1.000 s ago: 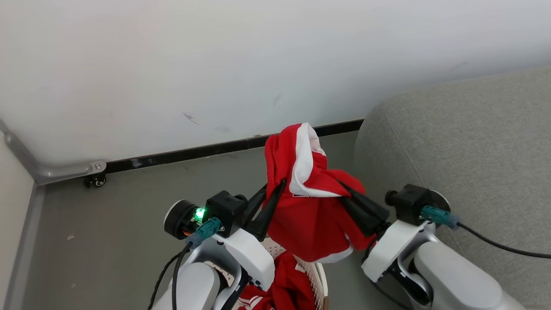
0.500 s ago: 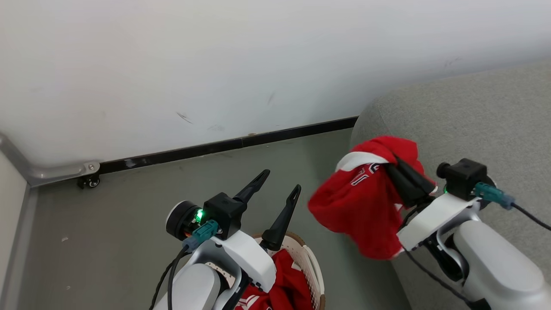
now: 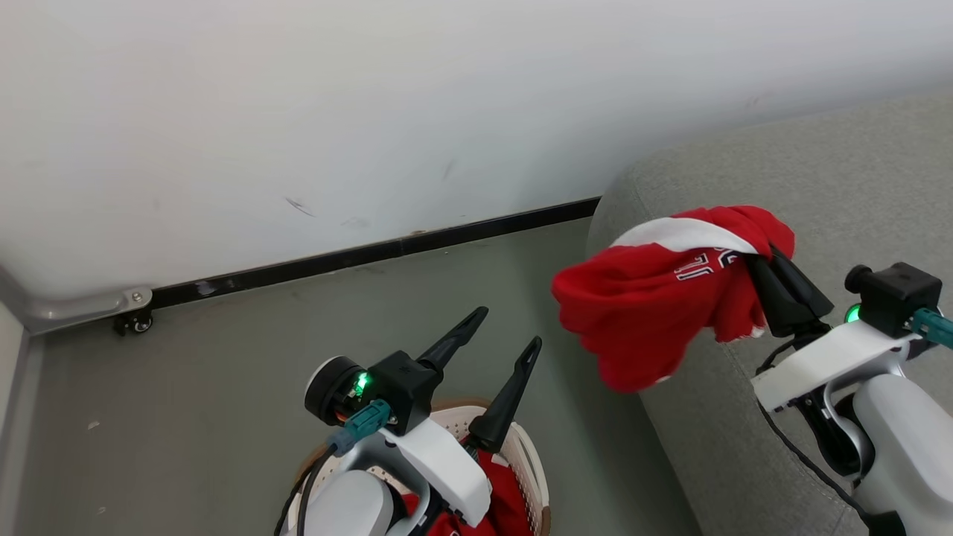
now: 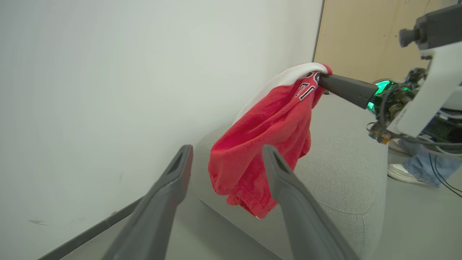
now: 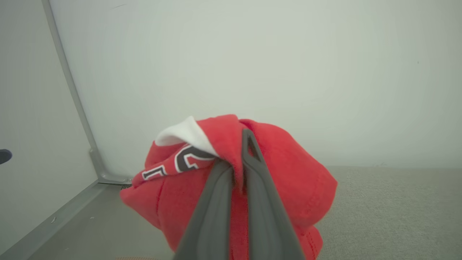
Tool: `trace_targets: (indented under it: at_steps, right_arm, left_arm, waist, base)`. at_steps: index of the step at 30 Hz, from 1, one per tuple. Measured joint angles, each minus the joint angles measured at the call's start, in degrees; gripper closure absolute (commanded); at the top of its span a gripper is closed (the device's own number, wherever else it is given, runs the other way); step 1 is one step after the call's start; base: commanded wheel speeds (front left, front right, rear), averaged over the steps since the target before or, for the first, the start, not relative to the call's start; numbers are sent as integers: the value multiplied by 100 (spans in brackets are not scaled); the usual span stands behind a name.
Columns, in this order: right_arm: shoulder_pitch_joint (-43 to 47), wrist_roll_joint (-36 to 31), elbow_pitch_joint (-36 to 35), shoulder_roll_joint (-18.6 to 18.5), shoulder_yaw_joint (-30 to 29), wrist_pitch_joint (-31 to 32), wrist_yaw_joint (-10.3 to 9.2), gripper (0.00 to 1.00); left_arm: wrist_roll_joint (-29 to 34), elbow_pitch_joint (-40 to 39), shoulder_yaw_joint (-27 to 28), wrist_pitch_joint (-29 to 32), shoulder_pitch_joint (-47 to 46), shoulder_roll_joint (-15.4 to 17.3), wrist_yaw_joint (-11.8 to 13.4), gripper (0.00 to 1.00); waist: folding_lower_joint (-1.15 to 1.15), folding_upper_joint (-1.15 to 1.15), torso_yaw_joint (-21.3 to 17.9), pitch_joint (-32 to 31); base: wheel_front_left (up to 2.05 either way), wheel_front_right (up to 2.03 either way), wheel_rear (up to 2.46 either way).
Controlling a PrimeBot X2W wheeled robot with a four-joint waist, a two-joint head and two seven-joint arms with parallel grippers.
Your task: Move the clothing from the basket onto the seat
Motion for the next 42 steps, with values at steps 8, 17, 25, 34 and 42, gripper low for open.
trace_targets:
  at_steps: [8,17,25,34,42]
  right_arm:
    - [354,-176,-98,-29,-320,0,-1,100]
    - [732,-309,-265,1,-643,-1,-1,100]
    - [971,-425,-404,86,-871,-1,-1,100]
    - [1067,-559,-538,178,-943,-3,-1,100]
    - [975,-553,-628,142,-929,-4,-1,100]
  left_arm:
    - [-11,-8,-122,-52,31,0,-49,0]
    - [-52,-10,-252,-103,37,-7,-99,0]
    - [-56,-10,-276,-153,51,-16,-99,0]
    - [-59,-5,-265,-202,92,-15,-99,0]
    - [-37,-11,-218,-203,101,102,-31,0]
  waist:
    - [0,0,-177,13]
    - [0,0,-462,43]
    - [0,0,-711,69]
    - [0,0,-950,81]
    - [0,0,-1004,169]
  base:
    - [0,0,0]
    - [0,0,0]
    - [0,0,0]
    - [0,0,0]
    - [0,0,0]
